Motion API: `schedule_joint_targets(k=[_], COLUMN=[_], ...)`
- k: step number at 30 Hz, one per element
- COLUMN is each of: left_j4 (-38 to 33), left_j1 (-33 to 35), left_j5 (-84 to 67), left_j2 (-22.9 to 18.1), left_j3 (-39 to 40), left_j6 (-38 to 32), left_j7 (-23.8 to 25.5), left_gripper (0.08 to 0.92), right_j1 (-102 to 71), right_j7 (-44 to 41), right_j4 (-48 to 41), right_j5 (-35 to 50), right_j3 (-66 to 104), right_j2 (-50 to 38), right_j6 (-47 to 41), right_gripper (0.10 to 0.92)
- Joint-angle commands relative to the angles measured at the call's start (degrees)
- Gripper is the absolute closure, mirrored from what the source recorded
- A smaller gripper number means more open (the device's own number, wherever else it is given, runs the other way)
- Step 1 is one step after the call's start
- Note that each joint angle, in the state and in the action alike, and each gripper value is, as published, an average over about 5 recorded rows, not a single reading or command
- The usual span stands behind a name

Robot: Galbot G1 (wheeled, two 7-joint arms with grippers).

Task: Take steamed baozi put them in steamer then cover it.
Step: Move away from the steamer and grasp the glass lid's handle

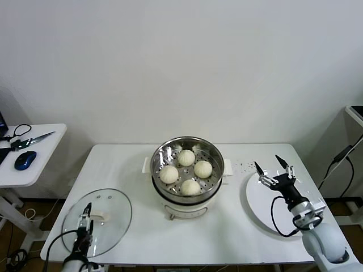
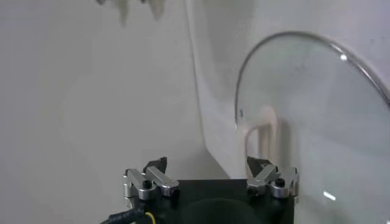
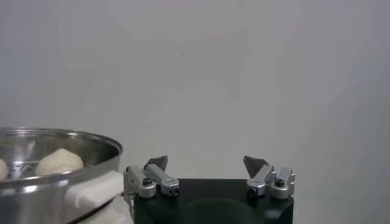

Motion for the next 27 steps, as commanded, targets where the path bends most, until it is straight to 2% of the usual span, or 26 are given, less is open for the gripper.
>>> schedule_joint_targets(k=[1, 9, 27], left_j4=[8.17, 11.28, 15.89], left_j1=[-4.49, -7.47, -12.06], left_j5=[2.7, -1.35, -10.85], left_j2=[1.73, 2.86, 5.12], left_j3=[-0.99, 0.6, 0.88], left_j6=[-2.44, -3.1, -4.04], left_j7=[-2.72, -5.43, -7.7], left_gripper=[0.177, 0.177, 0.177], right_j1=[-2.85, -2.82, -3.18], right_j7=[0.4, 0.24, -0.49], right_j4=[-1.03, -1.89, -3.02], right_j5=[-2.15, -3.47, -7.84], right_j3=[2.78, 2.94, 2.35], right_j2=[2.08, 2.08, 3.78], right_j6=[0.39, 0.68, 1.94], right_gripper=[0.203, 0.203, 0.203])
